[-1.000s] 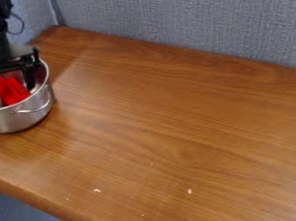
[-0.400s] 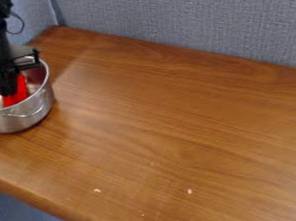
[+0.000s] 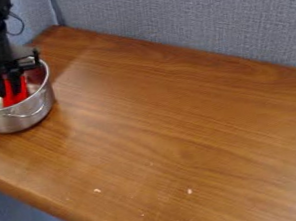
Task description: Put the red object in the metal pot
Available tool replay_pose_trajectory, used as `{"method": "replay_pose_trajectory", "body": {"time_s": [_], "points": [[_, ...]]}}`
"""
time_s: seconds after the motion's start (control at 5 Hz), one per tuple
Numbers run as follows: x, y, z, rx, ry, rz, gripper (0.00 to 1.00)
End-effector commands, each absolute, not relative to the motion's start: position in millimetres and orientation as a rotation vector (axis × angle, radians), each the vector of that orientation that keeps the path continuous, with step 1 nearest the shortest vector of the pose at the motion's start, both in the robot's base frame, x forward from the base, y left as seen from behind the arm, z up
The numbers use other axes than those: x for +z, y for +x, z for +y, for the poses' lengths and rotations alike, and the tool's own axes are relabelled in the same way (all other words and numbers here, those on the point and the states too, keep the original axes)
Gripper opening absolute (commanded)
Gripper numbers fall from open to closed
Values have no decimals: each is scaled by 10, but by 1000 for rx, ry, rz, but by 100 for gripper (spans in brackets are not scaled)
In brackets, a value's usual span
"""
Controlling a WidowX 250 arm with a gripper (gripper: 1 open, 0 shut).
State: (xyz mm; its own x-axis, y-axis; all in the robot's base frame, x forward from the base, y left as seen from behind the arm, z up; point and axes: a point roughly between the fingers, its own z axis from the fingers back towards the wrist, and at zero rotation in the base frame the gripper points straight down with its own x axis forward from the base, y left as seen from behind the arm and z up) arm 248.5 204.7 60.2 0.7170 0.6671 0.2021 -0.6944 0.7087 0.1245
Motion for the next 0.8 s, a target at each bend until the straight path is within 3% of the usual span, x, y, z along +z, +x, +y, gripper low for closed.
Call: {"method": "replay_pose_trajectory", "body": {"time_s": [0.0, 0.2, 0.4, 0.6], "points": [[718, 2520, 1997, 785, 224, -163, 100], [789, 2538, 1899, 817, 230, -153, 0], [871, 2524, 1929, 798, 237, -155, 0], [888, 2501, 1977, 706, 240, -160, 100]]}}
